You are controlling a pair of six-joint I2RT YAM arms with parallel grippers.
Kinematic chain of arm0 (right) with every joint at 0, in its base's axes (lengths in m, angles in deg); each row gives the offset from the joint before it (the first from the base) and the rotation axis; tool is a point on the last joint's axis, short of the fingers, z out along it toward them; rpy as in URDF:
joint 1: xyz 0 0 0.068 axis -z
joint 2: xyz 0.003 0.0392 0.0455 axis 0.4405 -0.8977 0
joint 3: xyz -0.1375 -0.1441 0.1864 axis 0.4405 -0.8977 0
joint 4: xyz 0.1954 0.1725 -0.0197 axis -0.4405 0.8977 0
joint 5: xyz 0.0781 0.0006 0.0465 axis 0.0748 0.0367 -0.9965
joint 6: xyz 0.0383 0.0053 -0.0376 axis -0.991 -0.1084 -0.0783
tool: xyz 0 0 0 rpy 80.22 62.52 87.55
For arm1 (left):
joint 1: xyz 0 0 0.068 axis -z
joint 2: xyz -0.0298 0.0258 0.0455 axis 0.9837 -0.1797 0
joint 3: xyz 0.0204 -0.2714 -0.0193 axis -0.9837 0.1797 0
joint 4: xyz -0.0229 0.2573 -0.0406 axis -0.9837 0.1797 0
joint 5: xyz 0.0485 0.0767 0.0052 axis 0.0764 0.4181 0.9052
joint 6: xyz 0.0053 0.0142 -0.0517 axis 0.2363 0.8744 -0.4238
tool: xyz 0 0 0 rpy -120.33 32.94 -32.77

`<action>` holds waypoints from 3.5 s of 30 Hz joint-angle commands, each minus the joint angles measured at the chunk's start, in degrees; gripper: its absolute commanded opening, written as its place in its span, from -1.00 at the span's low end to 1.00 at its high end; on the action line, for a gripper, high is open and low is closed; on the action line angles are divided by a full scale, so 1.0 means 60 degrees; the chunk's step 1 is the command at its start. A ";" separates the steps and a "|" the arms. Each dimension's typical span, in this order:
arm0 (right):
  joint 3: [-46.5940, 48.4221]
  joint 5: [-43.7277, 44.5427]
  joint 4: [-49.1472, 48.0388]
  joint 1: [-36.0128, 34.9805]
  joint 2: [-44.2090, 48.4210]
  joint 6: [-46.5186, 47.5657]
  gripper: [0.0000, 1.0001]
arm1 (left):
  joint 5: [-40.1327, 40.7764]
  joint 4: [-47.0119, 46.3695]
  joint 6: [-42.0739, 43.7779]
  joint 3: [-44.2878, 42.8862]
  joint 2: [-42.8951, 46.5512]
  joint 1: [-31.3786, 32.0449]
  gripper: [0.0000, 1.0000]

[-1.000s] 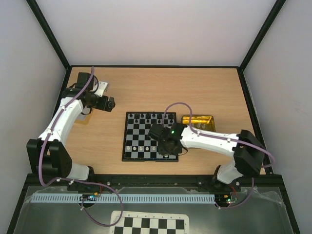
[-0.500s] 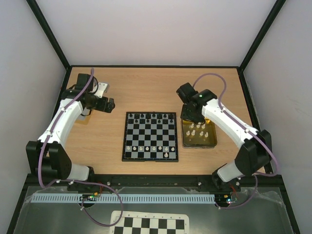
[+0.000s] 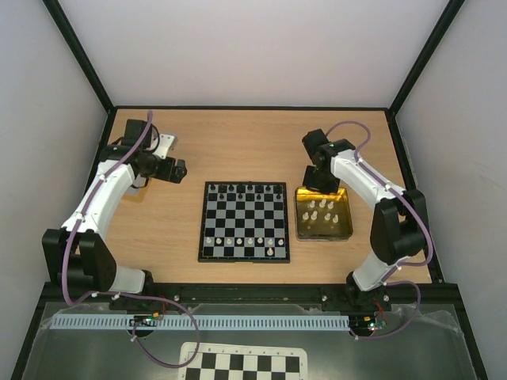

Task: Set up the chess pieces on the board
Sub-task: Pick up the chess piece from the storage box, then place the chess piece on the chessboard.

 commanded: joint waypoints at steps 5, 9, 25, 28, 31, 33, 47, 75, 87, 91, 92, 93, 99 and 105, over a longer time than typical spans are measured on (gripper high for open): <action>-0.0572 -0.0559 -0.0752 0.0032 -0.0503 0.0335 -0.59 | -0.0043 -0.0047 -0.0019 0.0019 0.0165 -0.0061 0.87; -0.0877 -0.0603 -0.0981 0.0044 -0.0602 0.0310 -0.58 | -0.0003 -0.0025 -0.0016 -0.0011 0.0146 -0.0061 0.88; -0.1417 -0.0531 -0.1407 0.0147 -0.0800 0.0439 -0.58 | 0.0045 -0.0003 -0.0027 -0.0070 0.0116 -0.0075 0.88; -0.1478 -0.0516 -0.1462 0.0154 -0.0845 0.0465 -0.58 | 0.0071 0.0004 -0.0021 -0.0056 0.0149 -0.0089 0.88; -0.1525 -0.0501 -0.1540 0.0176 -0.0906 0.0484 -0.58 | 0.0045 0.0015 -0.0018 -0.0034 0.0173 -0.0101 0.87; -0.1541 -0.0462 -0.1591 0.0177 -0.0965 0.0500 -0.58 | 0.0032 0.0012 -0.0018 -0.0013 0.0173 -0.0104 0.87; -0.1409 -0.0423 -0.1809 0.0309 -0.1364 0.0665 -0.69 | 0.0004 -0.0003 -0.0013 -0.0041 0.0067 -0.0104 0.88; -0.0310 -0.0336 -0.0147 0.0112 0.0283 0.0762 -0.96 | -0.0079 0.0041 0.0020 -0.0127 0.0026 -0.0119 0.88; -0.1486 -0.0268 0.1167 -0.3495 0.2903 -0.1765 -0.96 | 0.0023 -0.0032 -0.0051 -0.0286 -0.0091 -0.0127 0.89; -0.2692 -0.0628 0.0913 -0.4730 0.3812 -0.2992 -0.96 | 0.0094 -0.0053 -0.0071 -0.0330 -0.0142 -0.0123 0.90; -0.2909 -0.0634 0.0864 -0.5047 0.3935 -0.3274 -0.96 | 0.0110 -0.0061 -0.0085 -0.0344 -0.0157 -0.0120 0.90; -0.3114 -0.0670 0.0752 -0.5335 0.4030 -0.3529 -0.96 | 0.0104 -0.0062 -0.0092 -0.0368 -0.0192 -0.0119 0.91; -0.3749 -0.0694 -0.0067 -0.6660 0.3798 -0.4552 -0.95 | 0.0041 -0.0020 -0.0136 -0.0547 -0.0344 -0.0119 0.94; -0.4164 -0.0613 -0.0941 -0.6797 0.3389 -0.4724 -0.96 | 0.0099 -0.0011 -0.0137 -0.0507 -0.0262 -0.0119 0.98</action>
